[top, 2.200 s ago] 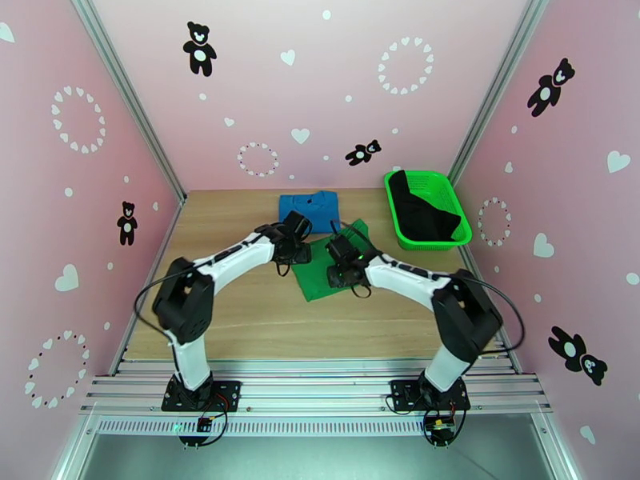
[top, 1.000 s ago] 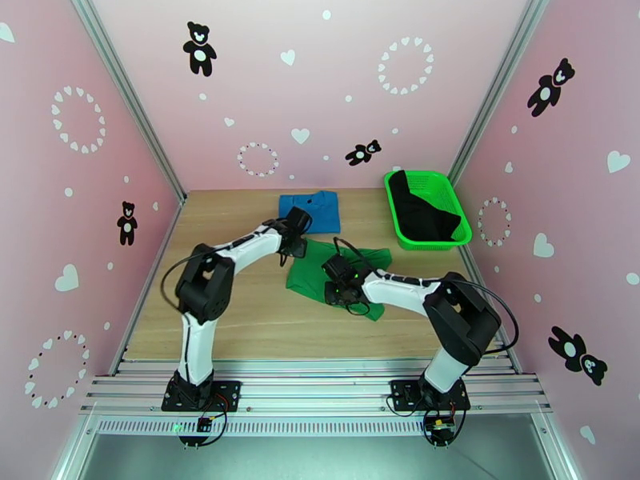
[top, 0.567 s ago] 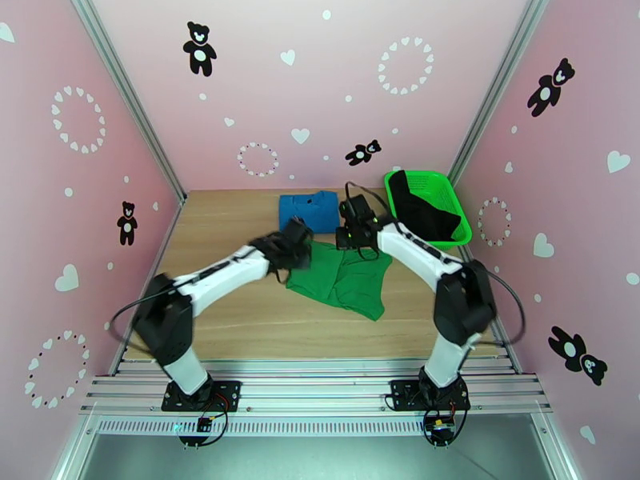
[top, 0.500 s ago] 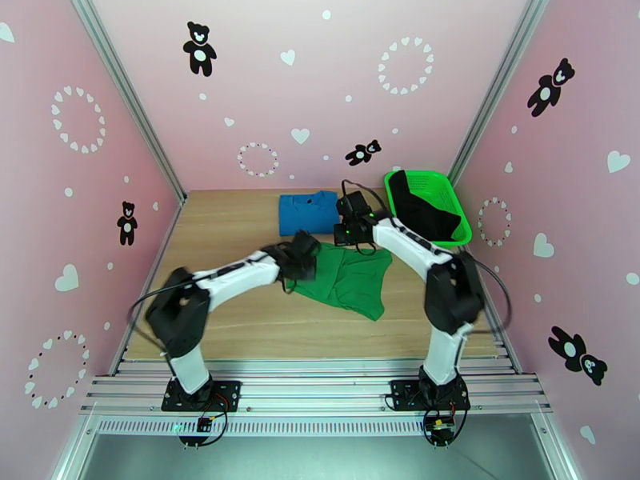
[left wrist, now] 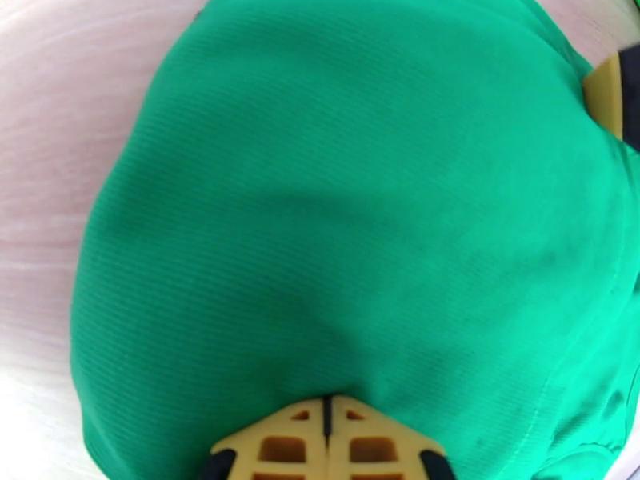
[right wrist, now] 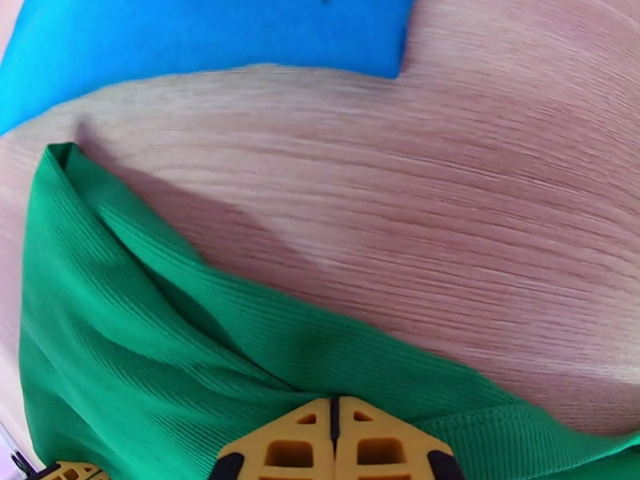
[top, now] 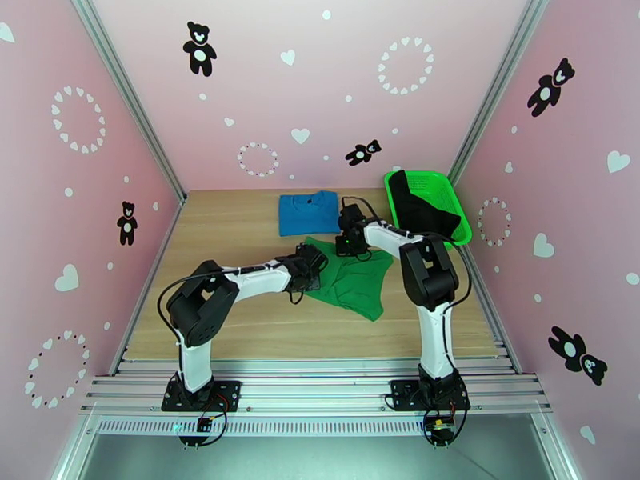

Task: Fold and stack the mixed laundry pile

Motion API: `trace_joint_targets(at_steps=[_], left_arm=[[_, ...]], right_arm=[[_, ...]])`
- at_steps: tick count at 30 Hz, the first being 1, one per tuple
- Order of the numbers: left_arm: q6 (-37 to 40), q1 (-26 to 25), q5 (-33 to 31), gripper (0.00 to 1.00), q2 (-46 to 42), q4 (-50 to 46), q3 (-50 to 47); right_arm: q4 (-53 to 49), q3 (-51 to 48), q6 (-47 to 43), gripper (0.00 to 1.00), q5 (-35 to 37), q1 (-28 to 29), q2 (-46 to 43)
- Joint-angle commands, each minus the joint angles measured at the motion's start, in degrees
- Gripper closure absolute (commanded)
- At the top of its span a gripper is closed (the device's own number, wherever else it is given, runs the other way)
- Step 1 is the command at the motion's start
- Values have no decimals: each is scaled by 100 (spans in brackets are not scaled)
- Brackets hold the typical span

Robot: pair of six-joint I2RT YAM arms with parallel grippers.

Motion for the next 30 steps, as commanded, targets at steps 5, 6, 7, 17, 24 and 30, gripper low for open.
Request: trace_joint_targets(at_steps=[5,6,7,17,24,30], left_arm=[[1458,921,-471,100,235,225,8],[1664,1025,-460,100,264,214,138],[1838,1093,-468,100,292,194,273],[2983,1301,-317,100,654,137,1129],[3116,1297,-317,95,538,108,1226],[3207,1278,-667,60,-1349,416,619]], right_arm=[[1229,-2142,2106,100,236,328,-648],[1409,-2349,2412,100,339,437,-733],[1572,-2512,2684,100,438,542,-798],[1773,-3206,4869,100,1970,1691,-1387],[1589,-3328,4769,100,2784,1799,-1871],[1559,-2974,1798,78,3291,1490,-3139]])
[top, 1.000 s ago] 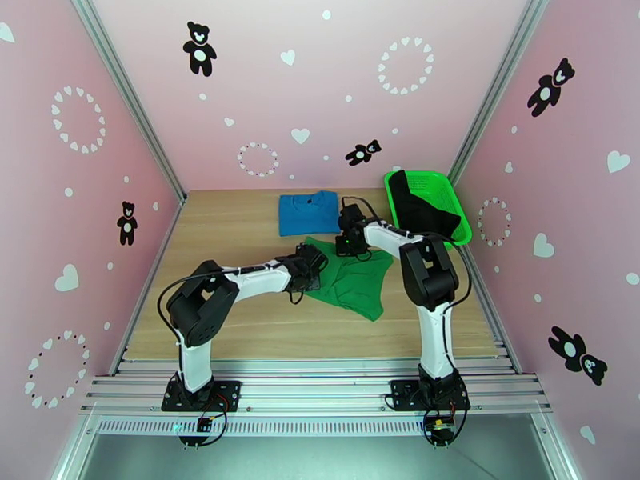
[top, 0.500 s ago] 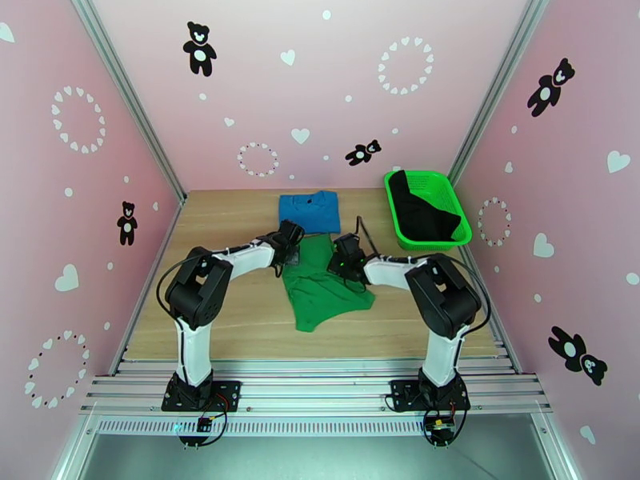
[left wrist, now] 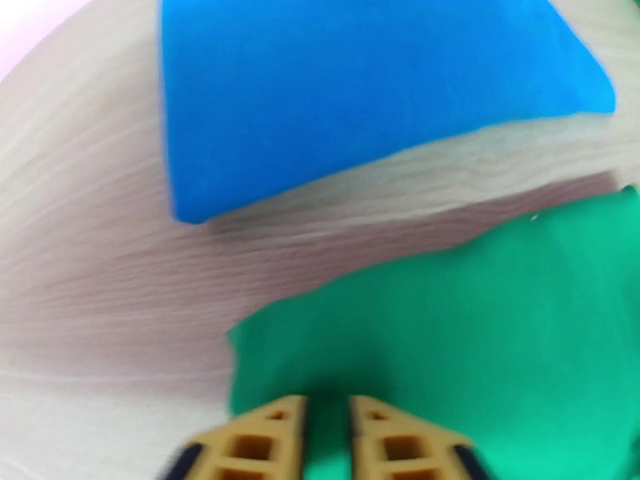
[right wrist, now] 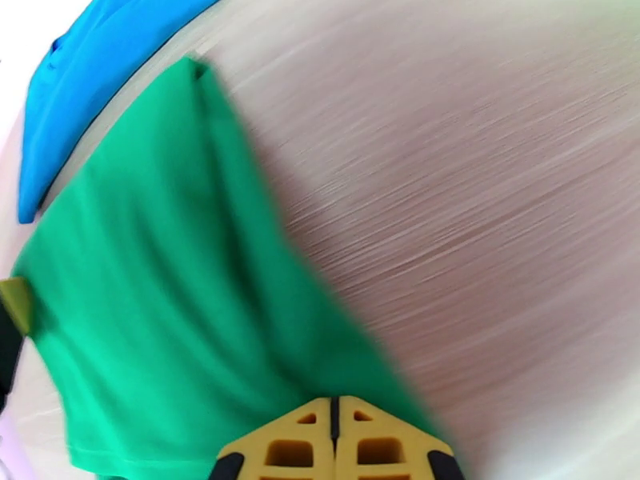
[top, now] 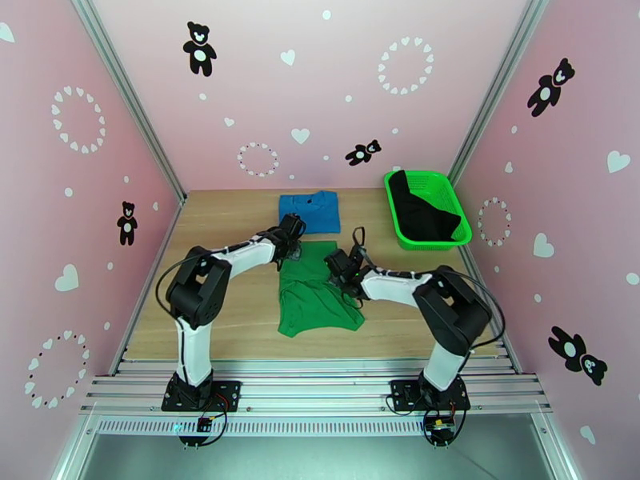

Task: Fold and stack the mixed laundry pile

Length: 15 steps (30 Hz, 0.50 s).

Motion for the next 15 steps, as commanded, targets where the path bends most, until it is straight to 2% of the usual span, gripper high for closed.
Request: trace_joint_targets(at_steps=[1,3,5,7,8,9,11,12,13,14,15], left_arm=[[255,-45,-272,50,-1802,400,-406],[589,-61,-54,30,-2779,950,-907],[1085,-82,311,2,-3654,1598,-1435],[1734,-38,1075,2,-4093,1839,-1590],[2150,0,1610,2,-4137,1587,-1459],[2453,3,1955,1,-4079,1213,-1232],[2988,4,2322,2,-3677,-62,-401],[3134,3,2417,4,-3491,-632,-16],[3367,-6,2646,12,-3309,-1245,359],[3642,-19,2927,19,-3227,-1755,579],[3862,-58,3111,21,-3230,-2025,601]], right_arm=[[-153,210,-2614,68,371,-180,-1133],[-30,248,-4290,54,-44,-219,-1749],[-174,289,-5873,34,-635,-247,-2471],[-592,468,-7042,23,-1165,-274,-2997],[-858,594,-7562,19,-1374,-290,-3198],[-1156,704,-8025,14,-1644,-315,-3323],[-1959,828,-9553,12,-2306,-327,-3561],[-2369,858,-10132,9,-2365,-285,-3623],[-2826,921,-10712,8,-2249,-251,-3651],[-3268,1004,-11159,7,-1953,-216,-3629],[-3669,1080,-11428,7,-1691,-194,-3591]])
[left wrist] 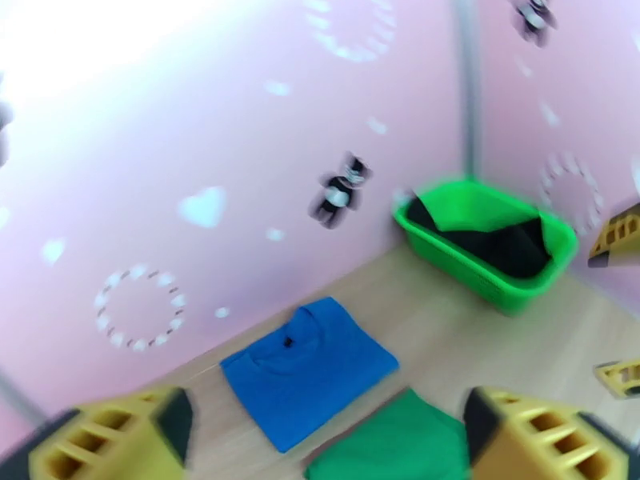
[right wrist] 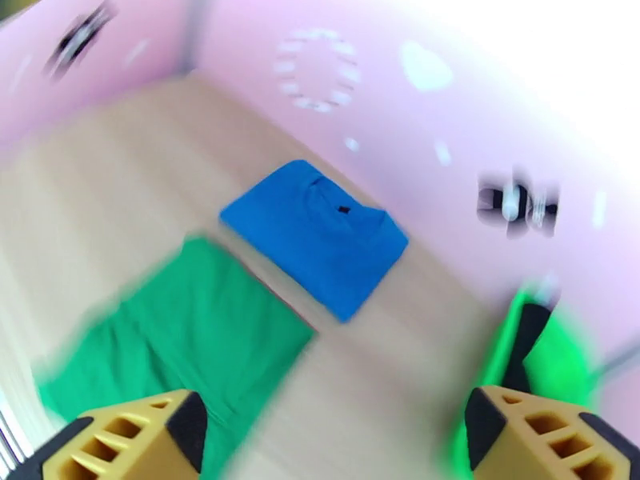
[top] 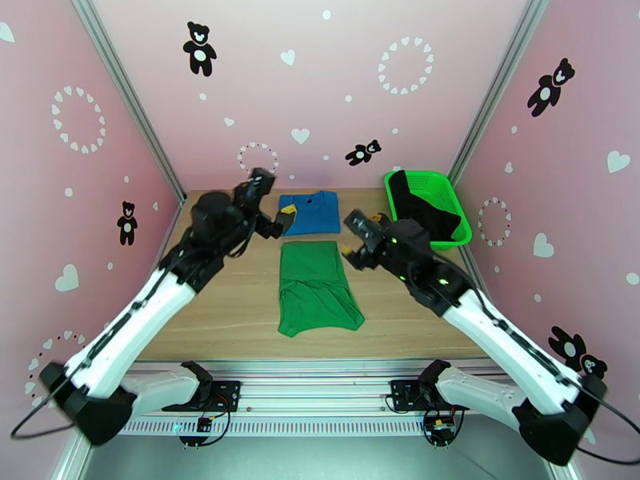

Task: Fold and stack the mixed laundry pile

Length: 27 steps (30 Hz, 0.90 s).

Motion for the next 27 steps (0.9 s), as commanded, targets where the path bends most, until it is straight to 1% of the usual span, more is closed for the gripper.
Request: trace_joint_targets(at_steps=[1,3,4,5,8,11,13,15,18,21,24,27], left_arm=[[1344,-96,1151,21,188,-2108,24],[1808,-341,1030,21,-182,-2035,-601],[2122,-530,804,21,-434,-1936,-1041],[2456,-733,507,21,-687,-1843,-1500],[3345,-1236,-263,21,-1364,-1698,-2717],[3950,-1519,-522,21,-1922,-1731,-3756],[4136,-1667,-606,23,-2188,-1614,-4157],[4198,-1765,-553,24,-2318,-1452,-4424],[4339,-1890,-423,24,-2185,-1220,-4630],[4485,-2062,-429,25,-1648,-1153,-4581],[4521,-2164,-357,27,-1078,-1066,-4453],[4486,-2212,-243,29,-720,-909,-4390]], right_arm=[[-2282,102,-2611,7,270,68,208],[-2780,-106,-3020,6,591,162,147],[-2725,-349,-3264,6,699,265,-19],[-2541,-708,-3405,3,601,324,-180],[-1891,-1552,-3593,2,-242,339,-625],[-1346,-2136,-3710,2,-996,429,-587],[-1107,-2275,-3780,5,-1163,502,-269],[-1065,-2178,-3835,7,-1151,576,178],[-1065,-1915,-3868,8,-1151,590,811],[-1096,-1766,-3961,10,-1132,593,1281],[-1141,-1734,-4019,12,-1129,650,1626],[-1100,-1780,-4051,13,-1044,728,1825]])
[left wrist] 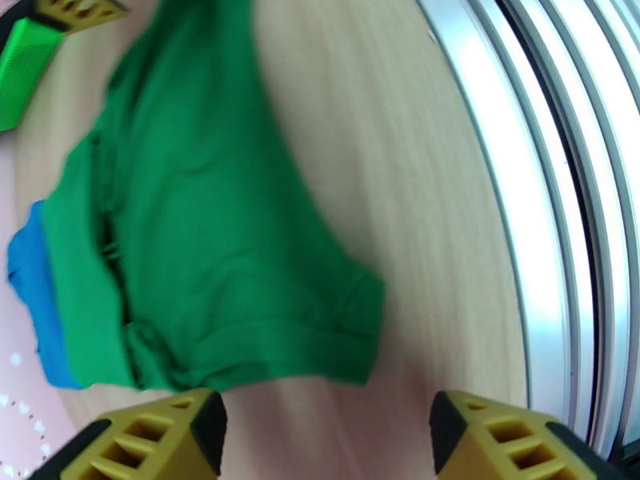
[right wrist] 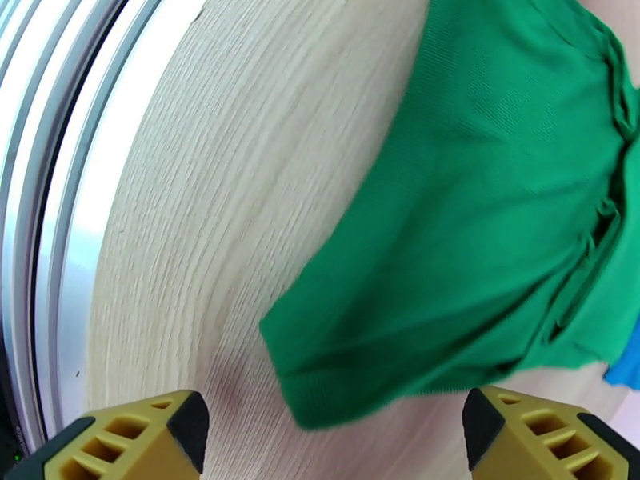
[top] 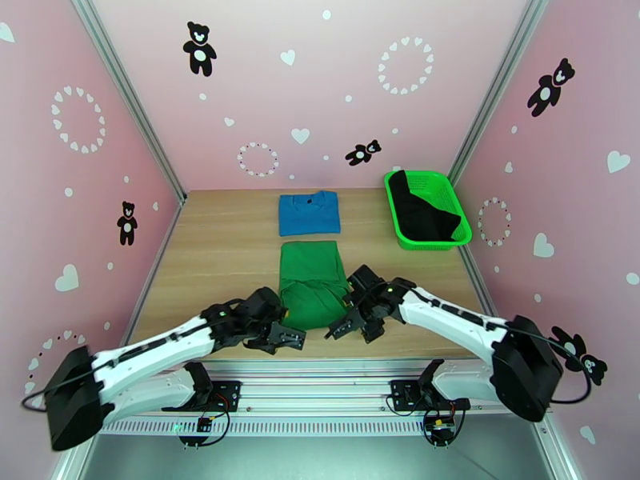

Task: Fold and stack the mixed laundry pile

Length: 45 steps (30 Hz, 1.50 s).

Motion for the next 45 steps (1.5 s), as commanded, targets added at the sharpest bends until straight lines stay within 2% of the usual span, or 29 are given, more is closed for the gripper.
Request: trace_joint_targets(at_steps=[1,6,11,17,23,24,26,28,30,35,39,45], left_arm=[[95,-63,179,30,262,284,169],[11,-69,261,30,659,430,192],[-62,-60,322,30,1126,540,221],[-114,-63,95,39,1807,713,307],[-319,-55,11,64,2261,489,622],[-336,-48,-19,73,2321,418,677],[-333,-55,-52,100,2407,271,777],[-405,-38,-113,100,2444,177,885],[-424,5,-186,100,2418,51,969],[-442,186,-456,100,1883,-379,1268],[-502,361,-477,100,1297,-751,1680],[-296,702,-356,100,972,-846,2208]], right_arm=[[11,95,-117,13,-11,72,192],[108,71,-176,16,170,67,572],[249,132,-101,22,239,15,1025],[416,154,13,29,357,-19,1318],[407,326,151,40,385,-21,1548],[403,355,167,44,389,-20,1575],[402,408,208,57,386,-20,1610],[431,472,270,85,402,-19,1610],[434,551,341,100,429,-19,1572],[165,903,459,100,351,-84,1251],[-148,1514,719,100,75,-358,950],[63,2096,1118,100,-321,-716,772]])
